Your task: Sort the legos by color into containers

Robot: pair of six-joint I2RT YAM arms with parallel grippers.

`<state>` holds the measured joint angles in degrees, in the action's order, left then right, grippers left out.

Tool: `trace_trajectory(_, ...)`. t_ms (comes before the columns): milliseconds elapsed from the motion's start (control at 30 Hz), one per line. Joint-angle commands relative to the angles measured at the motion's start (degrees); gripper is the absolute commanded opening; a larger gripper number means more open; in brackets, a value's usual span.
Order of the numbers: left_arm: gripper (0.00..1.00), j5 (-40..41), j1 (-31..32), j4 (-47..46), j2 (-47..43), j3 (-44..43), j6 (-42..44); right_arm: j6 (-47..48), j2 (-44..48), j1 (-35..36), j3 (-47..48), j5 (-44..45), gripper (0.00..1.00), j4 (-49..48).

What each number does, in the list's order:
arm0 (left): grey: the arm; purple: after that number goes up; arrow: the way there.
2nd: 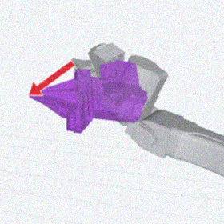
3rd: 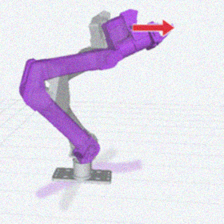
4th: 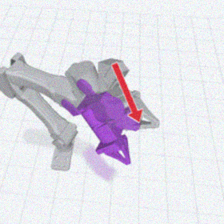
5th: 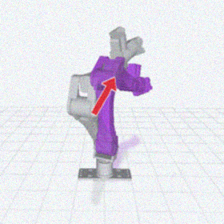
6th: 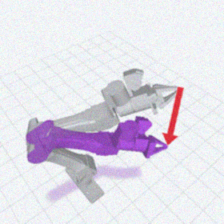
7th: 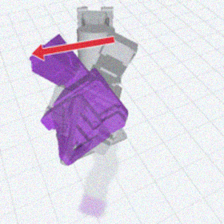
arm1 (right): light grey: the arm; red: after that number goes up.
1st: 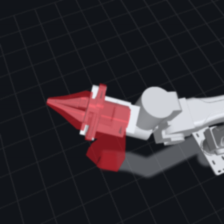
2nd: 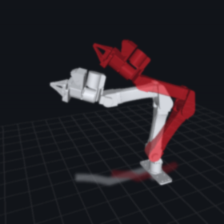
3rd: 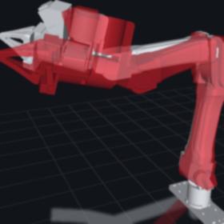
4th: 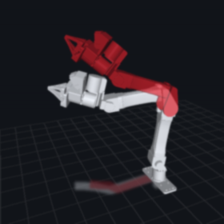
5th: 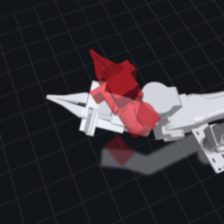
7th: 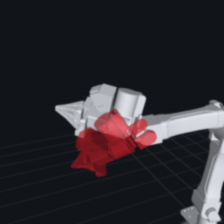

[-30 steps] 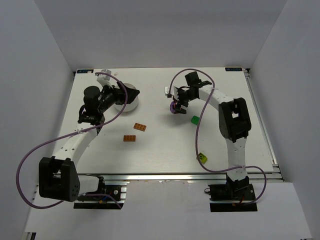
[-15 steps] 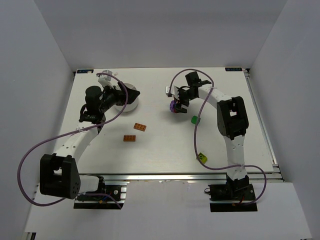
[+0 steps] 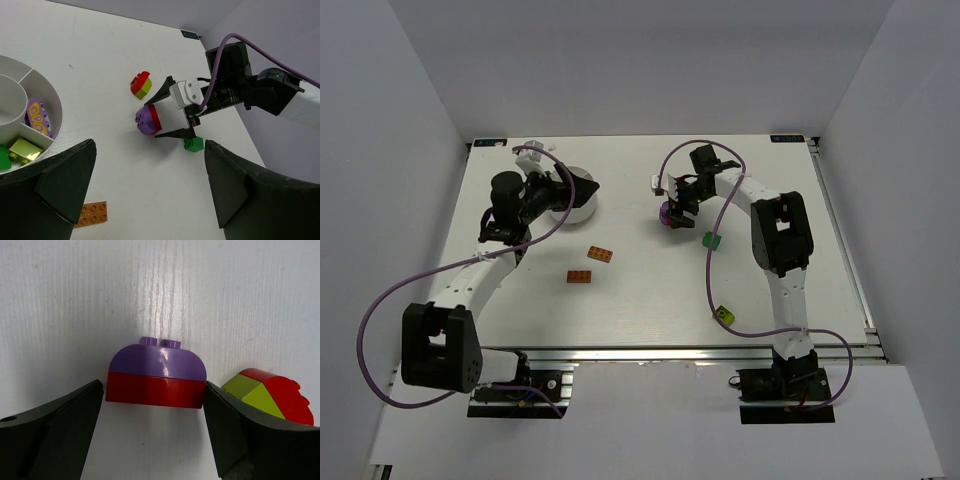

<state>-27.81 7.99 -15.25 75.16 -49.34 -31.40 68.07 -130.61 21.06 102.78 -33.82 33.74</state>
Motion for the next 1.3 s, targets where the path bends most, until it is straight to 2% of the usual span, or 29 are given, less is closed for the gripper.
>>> trace_trajectory(0,0.98,-2.07,-0.26,-1.37,0.95,-1.55,-1.03,-0.22,-0.18,-0.14,2.33,-1.68,0.84,1.33)
trace_trajectory(133,0.98,-3.21,-0.34,-2.42,1.75,-1.37,-2.09,-1.27,0.0,-0.14,2.16,-1.95,0.83,0.81)
trace_trajectory(333,0.98,-5.23,-0.25,-4.61,1.93,-0.84,-3.75,-3.29,0.18,-0.14,1.9,-2.65,0.7,0.28)
trace_trajectory(567,0.98,-7.87,-0.25,-8.3,3.07,0.03,-6.92,-6.46,1.84,0.3,1.02,-4.05,0.39,-1.57)
trace_trajectory(733,0.98,-10.33,0.18,-10.94,3.77,0.56,-9.03,-9.36,10.62,0.65,-7.12,-9.05,0.22,-5.16)
trace_trajectory(967,0.98,-13.84,5.01,-9.81,5.61,-0.84,-8.95,-17.07,28.99,3.98,-25.33,-13.46,0.13,-13.85)
trace_trajectory(1067,0.96,-15.25,7.29,-7.35,7.02,-1.98,-7.37,-18.33,36.81,6.79,-32.96,-11.8,0.07,-17.54)
trace_trajectory(1167,0.93,-17.27,9.23,-6.73,8.43,-2.69,-7.27,-19.64,44.02,11.19,-40.52,-6.79,0.06,-21.68)
trace_trajectory(1267,0.9,-18.5,10.99,-5.24,9.57,-3.57,-6.49,-24.55,48.68,13.74,-43.89,-3.19,0.06,-27.22)
